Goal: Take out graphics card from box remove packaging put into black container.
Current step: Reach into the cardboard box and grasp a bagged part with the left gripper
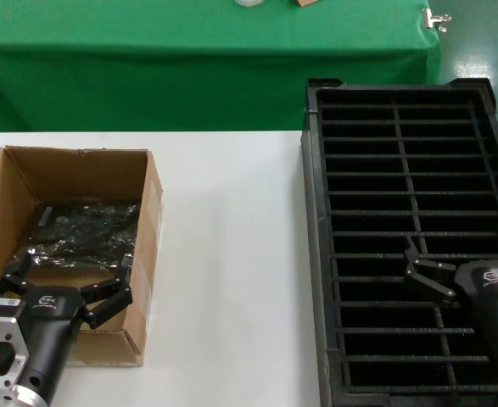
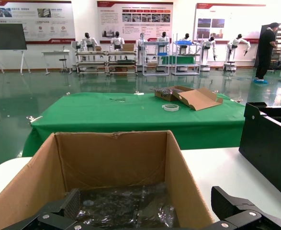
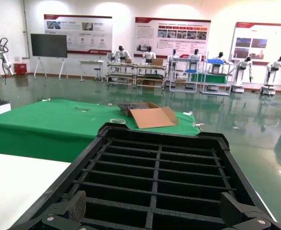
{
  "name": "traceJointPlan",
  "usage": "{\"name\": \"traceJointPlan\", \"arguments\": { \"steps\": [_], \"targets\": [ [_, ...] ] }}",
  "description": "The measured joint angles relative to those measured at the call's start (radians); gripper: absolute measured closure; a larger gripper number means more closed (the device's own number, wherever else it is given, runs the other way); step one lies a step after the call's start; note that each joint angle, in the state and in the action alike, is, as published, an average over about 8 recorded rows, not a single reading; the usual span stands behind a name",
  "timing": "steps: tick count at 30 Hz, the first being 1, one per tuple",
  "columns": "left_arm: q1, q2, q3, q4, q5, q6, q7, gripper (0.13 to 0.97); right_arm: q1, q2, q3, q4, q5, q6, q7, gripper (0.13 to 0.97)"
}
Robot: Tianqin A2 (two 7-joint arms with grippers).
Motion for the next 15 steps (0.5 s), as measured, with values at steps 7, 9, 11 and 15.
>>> {"name": "traceJointPlan", "arguments": {
  "steps": [7, 9, 11, 15],
  "targets": [
    [0.000, 0.000, 0.000, 0.000, 0.000, 0.000, 0.000, 0.132, 0.000, 0.000, 0.000, 0.000, 0.000, 0.000, 0.000, 0.129],
    [0.000, 0.000, 0.000, 0.000, 0.000, 0.000, 0.000, 0.132, 0.000, 0.000, 0.000, 0.000, 0.000, 0.000, 0.000, 0.129],
    [0.000, 0.000, 0.000, 0.000, 0.000, 0.000, 0.000, 0.132, 0.000, 0.000, 0.000, 0.000, 0.000, 0.000, 0.000, 0.129],
    [-0.011, -0.007, -0.006, 0.003, 0.005, 0.010, 0.011, 0.132, 0.000, 0.000, 0.000, 0.000, 0.000, 0.000, 0.000, 0.129]
  ]
}}
